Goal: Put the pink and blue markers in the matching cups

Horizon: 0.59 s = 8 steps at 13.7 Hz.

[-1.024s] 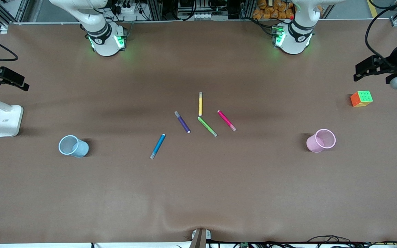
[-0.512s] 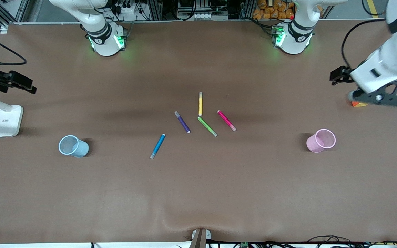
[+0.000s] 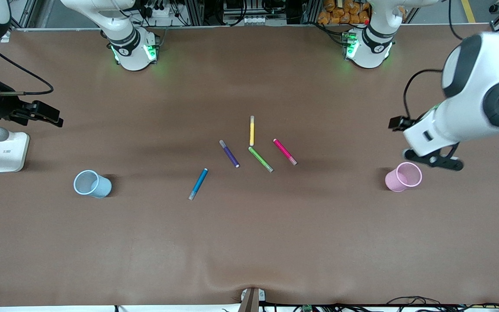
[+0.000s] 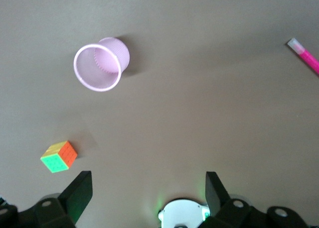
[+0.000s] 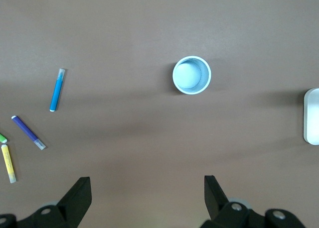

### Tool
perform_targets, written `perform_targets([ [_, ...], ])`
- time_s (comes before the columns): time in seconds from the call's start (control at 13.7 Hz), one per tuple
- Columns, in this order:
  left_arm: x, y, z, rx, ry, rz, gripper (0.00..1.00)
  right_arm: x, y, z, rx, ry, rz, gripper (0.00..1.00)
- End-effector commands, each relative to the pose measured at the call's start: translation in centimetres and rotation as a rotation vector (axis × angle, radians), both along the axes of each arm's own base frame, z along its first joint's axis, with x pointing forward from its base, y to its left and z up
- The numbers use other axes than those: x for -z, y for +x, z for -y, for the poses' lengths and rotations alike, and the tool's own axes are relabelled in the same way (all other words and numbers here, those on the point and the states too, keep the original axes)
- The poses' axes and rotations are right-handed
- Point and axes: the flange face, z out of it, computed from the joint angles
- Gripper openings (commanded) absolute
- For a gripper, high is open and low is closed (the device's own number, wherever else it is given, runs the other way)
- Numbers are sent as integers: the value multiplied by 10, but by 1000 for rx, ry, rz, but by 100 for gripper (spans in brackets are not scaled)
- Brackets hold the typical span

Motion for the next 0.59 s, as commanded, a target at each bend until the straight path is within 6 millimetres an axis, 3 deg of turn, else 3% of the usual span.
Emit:
perform_targets([
  [0.0,14,8,21,27,5,-8,100,7,4,-17,-8,4,-11,100],
  [0.29,51,11,38,-239,-2,-65,100,19,8,-33,-33,3,-26,100],
  [0.51,69,5,80,-470,88,-42,100,38,12,-65,-10,-10,-49,100],
])
